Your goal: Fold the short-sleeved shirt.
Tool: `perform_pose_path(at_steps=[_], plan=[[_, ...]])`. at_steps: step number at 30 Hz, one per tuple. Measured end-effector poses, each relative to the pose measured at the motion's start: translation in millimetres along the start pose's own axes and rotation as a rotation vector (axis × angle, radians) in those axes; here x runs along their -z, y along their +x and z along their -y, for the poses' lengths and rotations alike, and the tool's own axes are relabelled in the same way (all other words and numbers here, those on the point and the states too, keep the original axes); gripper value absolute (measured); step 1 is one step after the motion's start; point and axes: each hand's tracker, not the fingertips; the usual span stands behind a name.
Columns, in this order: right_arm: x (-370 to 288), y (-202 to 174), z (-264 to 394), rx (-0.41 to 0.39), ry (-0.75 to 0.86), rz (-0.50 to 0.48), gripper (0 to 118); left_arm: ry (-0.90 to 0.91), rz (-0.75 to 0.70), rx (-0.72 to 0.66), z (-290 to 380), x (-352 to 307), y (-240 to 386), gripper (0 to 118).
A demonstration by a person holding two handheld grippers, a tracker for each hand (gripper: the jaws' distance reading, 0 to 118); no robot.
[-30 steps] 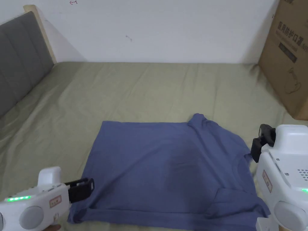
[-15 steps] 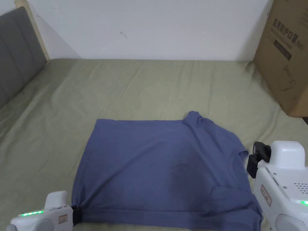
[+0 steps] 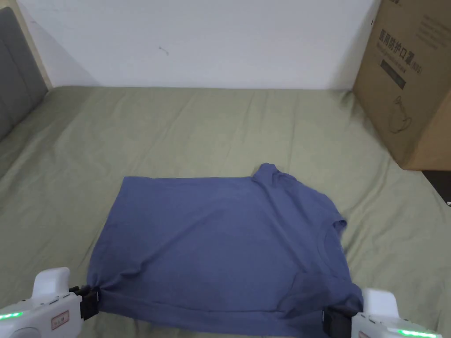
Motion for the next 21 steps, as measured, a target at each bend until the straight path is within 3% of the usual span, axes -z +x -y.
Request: perform_pose_path(at_steps=[2, 3, 4, 5, 6, 8, 21], plan=[[7, 1, 7, -0.003, -0.017, 0.003, 98, -0.006, 0.001, -0.01, 0, 2, 0, 9], [9, 2, 9, -0.004, -0.025, 0.005, 87, -0.012, 0.004, -0.017, 0, 2, 0, 9], [10, 3, 11, 0.002, -0.029, 0.004, 59, -0.013, 0.005, -0.022, 0, 3, -1, 9], [11, 3, 12, 0.001, -0.034, 0.008, 7, -0.016, 0.004, -0.029, 0, 4, -1, 9], [9, 2, 14, -0.01, -0.016, 0.037, 1, -0.016, 0.007, -0.04, 0, 3, -1, 9], [0, 7, 9, 0.01, 0.008, -0.012, 1, -0.012, 0.012, -0.061, -2, 2, -3, 9], [-29, -4, -79, 0.005, 0.234, -0.045, 1, 0.037, 0.013, -0.068, -59, 19, -1, 9]])
